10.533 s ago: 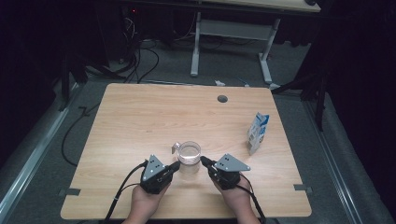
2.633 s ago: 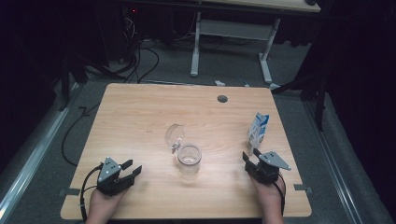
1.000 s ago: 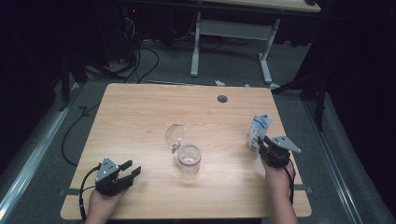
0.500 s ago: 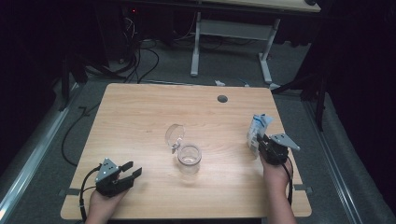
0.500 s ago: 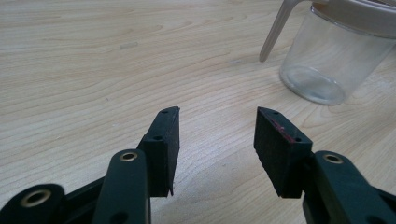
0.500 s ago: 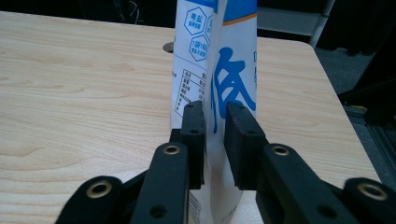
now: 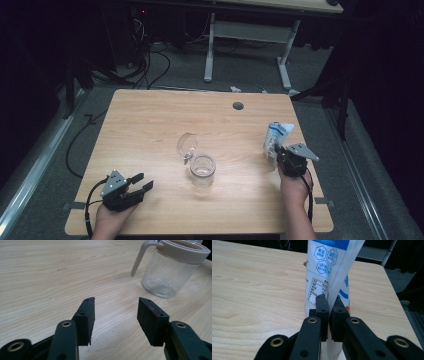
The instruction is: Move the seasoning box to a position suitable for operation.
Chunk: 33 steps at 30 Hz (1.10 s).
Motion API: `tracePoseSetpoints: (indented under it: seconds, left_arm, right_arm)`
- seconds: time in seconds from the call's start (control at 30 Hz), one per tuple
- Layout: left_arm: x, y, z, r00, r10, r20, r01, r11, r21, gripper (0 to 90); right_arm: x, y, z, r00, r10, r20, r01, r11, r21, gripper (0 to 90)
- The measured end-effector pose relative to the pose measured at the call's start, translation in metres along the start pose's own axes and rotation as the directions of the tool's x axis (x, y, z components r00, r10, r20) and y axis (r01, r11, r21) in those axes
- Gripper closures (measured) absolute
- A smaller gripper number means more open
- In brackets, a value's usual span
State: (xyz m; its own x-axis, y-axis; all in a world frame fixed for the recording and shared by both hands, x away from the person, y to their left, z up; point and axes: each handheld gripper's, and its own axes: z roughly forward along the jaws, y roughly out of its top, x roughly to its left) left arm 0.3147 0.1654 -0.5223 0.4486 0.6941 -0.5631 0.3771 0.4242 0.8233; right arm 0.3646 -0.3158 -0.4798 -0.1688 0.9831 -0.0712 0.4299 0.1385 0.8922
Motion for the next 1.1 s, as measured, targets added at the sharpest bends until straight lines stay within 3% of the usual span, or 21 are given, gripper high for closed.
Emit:
tracePoseSetpoints:
  seconds: [0.37, 0.73, 1.1]
  left_arm:
    - [-0.001, 0.000, 0.000, 0.9999, 0.000, 0.011, 0.000, 1.0000, -0.002, 47.8]
    - [-0.002, 0.000, 0.000, 0.9997, -0.004, 0.025, 0.004, 1.0000, -0.008, 47.9]
    - [-0.005, -0.001, 0.000, 0.9993, -0.003, 0.037, 0.003, 1.0000, -0.008, 47.9]
  right_arm:
    - [0.000, 0.007, -0.009, 0.9968, 0.013, -0.078, -0.012, 1.000, 0.015, 88.6]
    - [0.013, 0.007, -0.022, 0.9898, -0.009, -0.142, 0.011, 1.000, 0.012, 89.2]
    - [0.034, 0.006, -0.036, 0.9692, -0.019, -0.246, 0.017, 1.000, -0.008, 89.3]
